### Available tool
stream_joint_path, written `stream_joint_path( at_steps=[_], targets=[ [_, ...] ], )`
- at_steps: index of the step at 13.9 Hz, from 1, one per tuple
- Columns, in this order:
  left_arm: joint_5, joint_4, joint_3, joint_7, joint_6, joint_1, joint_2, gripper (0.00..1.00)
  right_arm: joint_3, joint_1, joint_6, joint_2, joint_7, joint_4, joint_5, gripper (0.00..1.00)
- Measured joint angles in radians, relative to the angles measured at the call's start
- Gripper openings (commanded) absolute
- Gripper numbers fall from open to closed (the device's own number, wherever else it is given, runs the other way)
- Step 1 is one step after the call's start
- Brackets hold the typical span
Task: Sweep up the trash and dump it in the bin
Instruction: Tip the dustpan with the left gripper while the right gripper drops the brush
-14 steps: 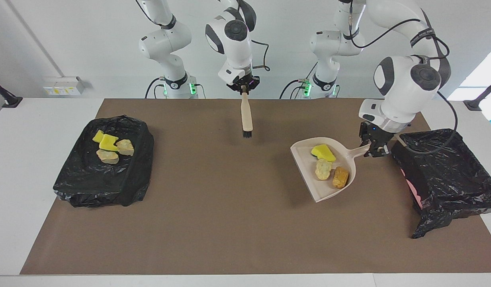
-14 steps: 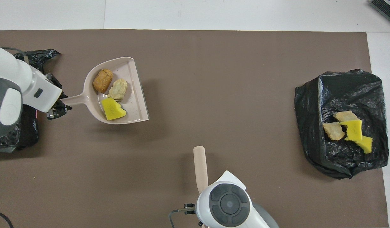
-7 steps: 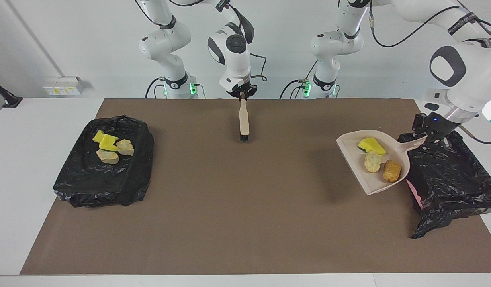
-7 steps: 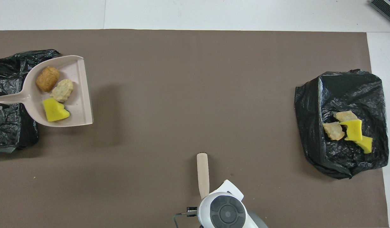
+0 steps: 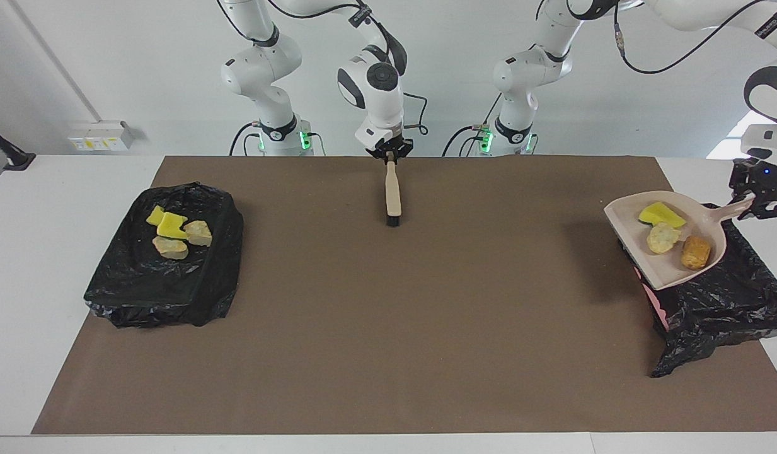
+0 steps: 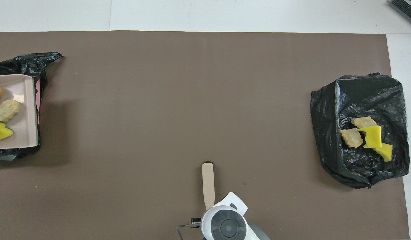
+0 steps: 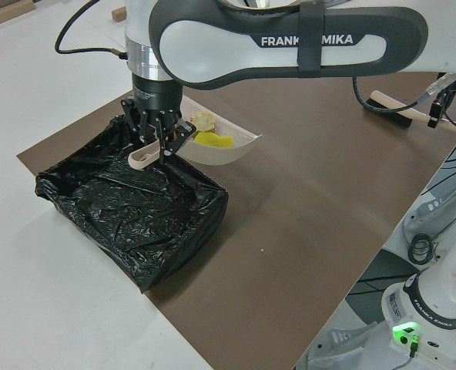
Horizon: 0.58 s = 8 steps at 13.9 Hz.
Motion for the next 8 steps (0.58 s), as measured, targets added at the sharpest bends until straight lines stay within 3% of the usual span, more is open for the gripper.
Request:
stream_joint_path(
  at_steps=[4,8],
  targets=[
    [0.17,0.128,-0.008,0.023,0.06,0.014,0.115,0.0,-0.002,0.001,0.0,0.0,0.0,0.006,-0.002,1.0],
    [0.403,0.172,-0.025,-0.057,0.096,-0.018,0.149,0.0,-0.014,-0.09,0.002,0.001,0.0,0.066,-0.085,1.0]
  ],
)
